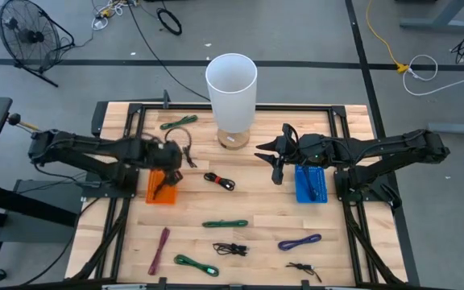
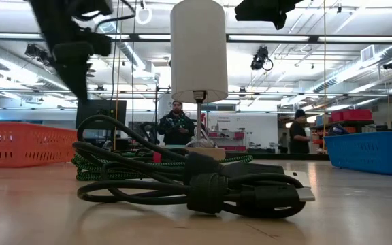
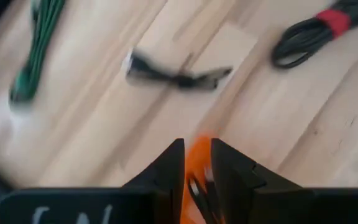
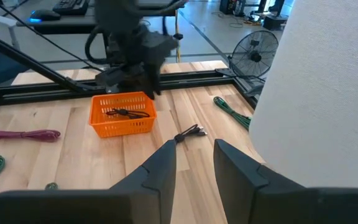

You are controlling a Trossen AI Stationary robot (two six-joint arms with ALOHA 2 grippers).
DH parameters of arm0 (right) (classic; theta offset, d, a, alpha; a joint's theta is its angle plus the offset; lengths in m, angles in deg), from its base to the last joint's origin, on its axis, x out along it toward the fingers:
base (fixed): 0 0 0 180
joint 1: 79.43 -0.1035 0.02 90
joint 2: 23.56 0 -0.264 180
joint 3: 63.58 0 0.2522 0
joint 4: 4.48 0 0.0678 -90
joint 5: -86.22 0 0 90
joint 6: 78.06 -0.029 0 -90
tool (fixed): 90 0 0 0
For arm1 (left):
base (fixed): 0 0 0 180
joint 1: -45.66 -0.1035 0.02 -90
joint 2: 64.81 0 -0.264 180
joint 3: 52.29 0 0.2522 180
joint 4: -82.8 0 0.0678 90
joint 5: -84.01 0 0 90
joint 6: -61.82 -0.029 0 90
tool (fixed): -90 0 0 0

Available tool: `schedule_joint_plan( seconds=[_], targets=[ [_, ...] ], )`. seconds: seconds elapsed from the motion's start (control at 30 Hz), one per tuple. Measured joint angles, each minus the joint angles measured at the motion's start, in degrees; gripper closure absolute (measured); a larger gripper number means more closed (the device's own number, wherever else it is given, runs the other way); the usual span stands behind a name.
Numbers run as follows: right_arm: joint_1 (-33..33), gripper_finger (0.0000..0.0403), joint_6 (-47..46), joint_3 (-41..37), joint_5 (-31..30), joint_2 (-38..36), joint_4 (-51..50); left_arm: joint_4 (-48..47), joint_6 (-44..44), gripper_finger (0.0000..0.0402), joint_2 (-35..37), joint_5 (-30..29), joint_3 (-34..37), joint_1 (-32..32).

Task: Pick & Place USB Port
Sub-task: Put the black charger cable into the orange bin

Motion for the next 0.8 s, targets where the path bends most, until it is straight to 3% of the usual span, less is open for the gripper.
schedule_joint_plan(
  seconds=[0.2,0.3,0.5,0.8],
  targets=[
    [0.0,0.0295,-0.9,0.0,0.0,0.0,0.0,6.0,-30.6,0.0317,-0.9,4.4,0.0,-7.1],
    [0.0,0.0295,-1.3,0.0,0.0,0.0,0.0,5.5,-41.5,0.0317,-2.4,4.6,0.0,-9.4],
    [0.0,0.0295,-1.5,0.0,0.0,0.0,0.2,9.2,-61.4,0.0316,-8.7,13.3,0.0,-11.4],
    [0.0,0.0295,-3.4,0.1,0.5,0.0,0.0,15.2,-73.2,0.0316,-18.4,9.6,0.0,-11.5]
  ],
)
